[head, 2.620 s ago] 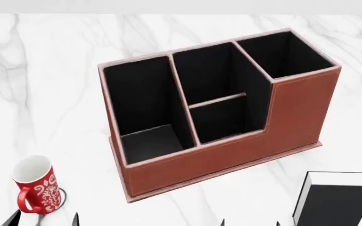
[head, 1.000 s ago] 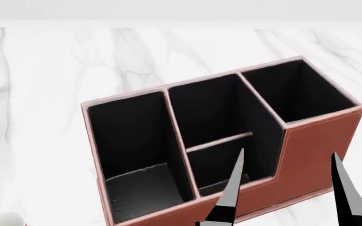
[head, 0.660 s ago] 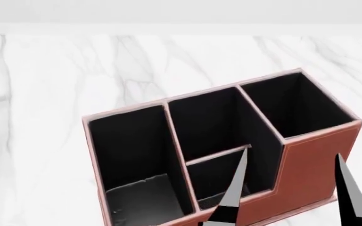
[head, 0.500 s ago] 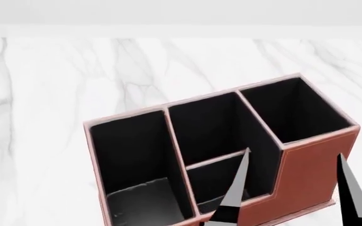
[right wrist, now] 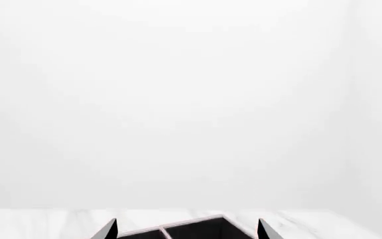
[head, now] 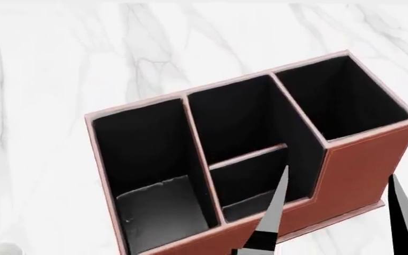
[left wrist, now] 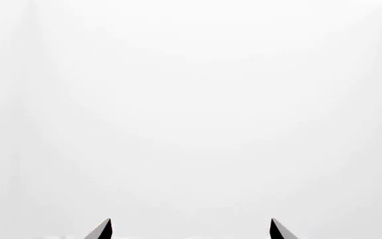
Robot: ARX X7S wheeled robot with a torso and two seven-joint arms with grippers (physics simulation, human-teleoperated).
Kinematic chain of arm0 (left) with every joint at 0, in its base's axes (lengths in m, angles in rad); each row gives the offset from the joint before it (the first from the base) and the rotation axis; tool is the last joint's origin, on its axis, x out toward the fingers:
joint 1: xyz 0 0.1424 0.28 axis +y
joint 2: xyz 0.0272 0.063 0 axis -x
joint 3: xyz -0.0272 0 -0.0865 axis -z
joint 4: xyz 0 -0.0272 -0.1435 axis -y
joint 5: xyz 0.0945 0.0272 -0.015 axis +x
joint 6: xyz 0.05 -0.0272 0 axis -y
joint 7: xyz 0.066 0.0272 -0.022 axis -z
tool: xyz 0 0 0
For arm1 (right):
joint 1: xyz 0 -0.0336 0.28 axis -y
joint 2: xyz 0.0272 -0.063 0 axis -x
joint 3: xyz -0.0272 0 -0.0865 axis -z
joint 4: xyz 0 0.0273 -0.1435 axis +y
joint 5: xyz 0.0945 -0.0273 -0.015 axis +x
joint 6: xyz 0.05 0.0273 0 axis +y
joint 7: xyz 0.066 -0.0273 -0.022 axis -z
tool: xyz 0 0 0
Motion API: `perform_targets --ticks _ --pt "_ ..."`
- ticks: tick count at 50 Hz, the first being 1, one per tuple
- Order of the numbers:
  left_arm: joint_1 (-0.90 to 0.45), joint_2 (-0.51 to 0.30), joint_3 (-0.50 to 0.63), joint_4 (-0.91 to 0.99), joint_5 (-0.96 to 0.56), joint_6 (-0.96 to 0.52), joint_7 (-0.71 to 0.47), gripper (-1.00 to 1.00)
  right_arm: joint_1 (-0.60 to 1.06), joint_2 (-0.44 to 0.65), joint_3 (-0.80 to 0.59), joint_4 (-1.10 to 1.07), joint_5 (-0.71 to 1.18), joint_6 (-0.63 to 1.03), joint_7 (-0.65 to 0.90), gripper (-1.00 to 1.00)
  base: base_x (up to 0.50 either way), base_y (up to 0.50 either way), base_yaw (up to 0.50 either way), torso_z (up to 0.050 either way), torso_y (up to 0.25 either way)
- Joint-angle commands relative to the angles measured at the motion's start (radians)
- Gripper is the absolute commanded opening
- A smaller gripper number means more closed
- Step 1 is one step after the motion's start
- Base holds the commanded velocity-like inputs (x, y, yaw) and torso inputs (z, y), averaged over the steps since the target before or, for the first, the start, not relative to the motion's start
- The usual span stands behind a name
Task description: Pick up the book and place it in the left compartment of the caddy.
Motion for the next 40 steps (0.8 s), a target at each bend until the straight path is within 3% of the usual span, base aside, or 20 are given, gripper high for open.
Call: perform_targets --ticks 1,8,20,28,31,36,40 --pt "0.002 -0.017 0.010 -0.005 -0.001 0.014 -0.019 1.00 0.000 0.014 -0.001 0.000 0.016 -0.002 0.016 1.00 0.00 0.00 0.00 0.043 -0.182" --pt "-0.014 -0.022 0.013 -0.013 -0.015 -0.029 -0.054 1.00 0.005 0.009 0.008 0.003 0.045 -0.011 0.020 1.00 0.00 0.00 0.00 0.042 -0.174" --pt "-0.028 -0.002 -0.012 -0.051 -0.053 -0.038 -0.095 1.00 0.064 -0.012 -0.017 0.023 -0.014 0.108 0.102 1.00 0.00 0.00 0.00 0.001 -0.003" --pt "-0.030 0.002 -0.013 -0.075 -0.059 -0.035 -0.102 1.00 0.200 -0.044 -0.068 0.057 -0.115 0.319 0.199 1.00 0.00 0.00 0.00 0.000 0.000" --pt "-0.030 0.003 -0.016 -0.080 -0.068 -0.031 -0.102 1.00 0.281 -0.079 -0.070 0.062 -0.157 0.472 0.253 1.00 0.00 0.00 0.00 0.000 0.000" --pt "-0.027 0.001 -0.028 -0.076 -0.089 -0.027 -0.105 1.00 0.313 -0.138 0.009 0.080 -0.119 0.464 0.264 1.00 0.00 0.00 0.00 0.000 0.000" --pt "-0.024 0.002 -0.030 -0.079 -0.095 -0.019 -0.104 1.00 0.354 -0.135 -0.018 0.096 -0.181 0.526 0.338 1.00 0.00 0.00 0.00 0.000 0.000"
